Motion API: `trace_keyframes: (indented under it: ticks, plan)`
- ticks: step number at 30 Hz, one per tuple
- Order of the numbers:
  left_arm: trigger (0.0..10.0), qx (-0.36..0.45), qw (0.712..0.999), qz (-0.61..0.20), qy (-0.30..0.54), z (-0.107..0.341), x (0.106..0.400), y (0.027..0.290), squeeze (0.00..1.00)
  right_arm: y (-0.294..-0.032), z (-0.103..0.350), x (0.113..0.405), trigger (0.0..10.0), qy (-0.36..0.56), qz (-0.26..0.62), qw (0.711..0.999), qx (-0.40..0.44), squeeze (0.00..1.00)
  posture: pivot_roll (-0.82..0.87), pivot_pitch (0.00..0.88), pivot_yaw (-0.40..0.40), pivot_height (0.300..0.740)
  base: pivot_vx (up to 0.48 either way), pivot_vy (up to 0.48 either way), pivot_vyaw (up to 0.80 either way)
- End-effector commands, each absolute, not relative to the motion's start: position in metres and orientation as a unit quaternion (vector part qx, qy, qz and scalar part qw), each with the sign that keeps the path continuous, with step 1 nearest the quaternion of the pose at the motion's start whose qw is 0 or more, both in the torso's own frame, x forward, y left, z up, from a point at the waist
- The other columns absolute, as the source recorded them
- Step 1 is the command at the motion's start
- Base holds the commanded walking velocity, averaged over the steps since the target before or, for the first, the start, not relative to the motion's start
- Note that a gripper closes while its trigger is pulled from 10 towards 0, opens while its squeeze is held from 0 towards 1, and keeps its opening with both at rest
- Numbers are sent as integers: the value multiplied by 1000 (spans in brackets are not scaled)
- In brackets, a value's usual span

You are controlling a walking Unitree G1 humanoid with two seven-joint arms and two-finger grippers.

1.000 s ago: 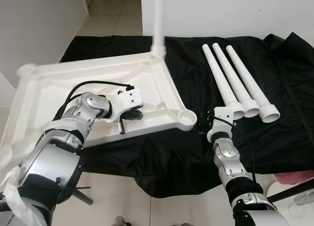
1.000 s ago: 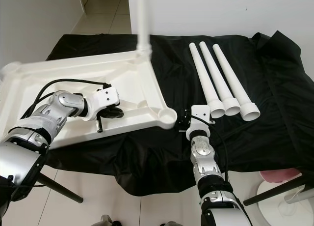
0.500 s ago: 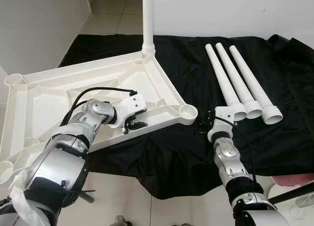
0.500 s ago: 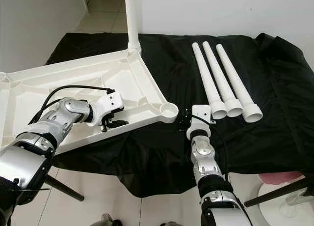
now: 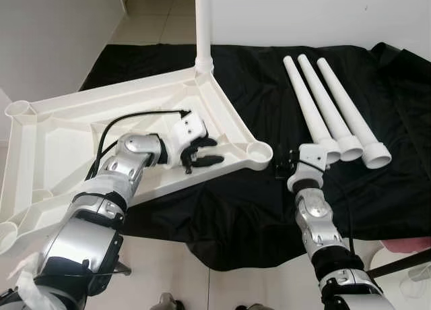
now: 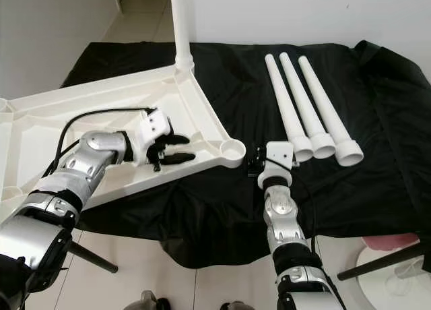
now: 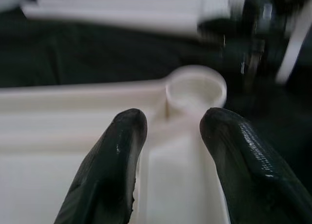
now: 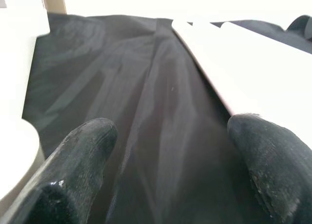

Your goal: Building children table

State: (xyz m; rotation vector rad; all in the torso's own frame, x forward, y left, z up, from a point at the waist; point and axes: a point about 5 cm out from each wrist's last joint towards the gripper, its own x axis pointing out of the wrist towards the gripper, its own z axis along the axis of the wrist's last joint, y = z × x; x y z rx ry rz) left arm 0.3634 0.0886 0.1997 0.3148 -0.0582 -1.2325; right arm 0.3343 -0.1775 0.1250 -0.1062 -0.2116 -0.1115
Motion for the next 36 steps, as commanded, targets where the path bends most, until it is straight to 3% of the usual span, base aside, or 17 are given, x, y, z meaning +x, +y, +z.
trace_keyframes:
  ticks: [1,6,7,10,14,20,21,36]
  plan:
    - [10000,118,851,-509,-47,204,368,92,0,-179,127,333,10000,-114,-55,991,-52,0,-5,97,37,740,0,0,0]
    - [10000,84,872,-478,-54,203,368,90,0,-178,132,333,10000,-127,-47,990,-46,0,-3,98,26,740,0,0,0]
    - [10000,58,889,-451,-52,200,369,91,0,-178,136,334,10000,-134,-45,989,-44,0,3,94,23,740,0,0,0]
    - [10000,58,889,-451,-52,200,369,91,0,-178,136,334,10000,-134,-45,989,-44,0,3,94,23,740,0,0,0]
    - [10000,7,920,-389,-42,191,371,93,0,-180,146,335,10000,-147,-47,987,-32,0,-4,100,14,740,0,0,0]
    - [10000,-43,937,-344,-49,187,367,91,0,-184,154,335,10000,-150,-42,988,-14,0,-15,98,4,740,0,0,0]
    - [10000,-46,941,-330,-50,183,363,89,0,-188,158,334,10000,-155,-43,987,-13,1000,-22,93,1,740,0,0,0]
    - [10000,-91,963,-236,-96,195,352,93,0,-201,163,330,10000,-156,-67,985,17,1000,-35,65,7,740,0,0,0]
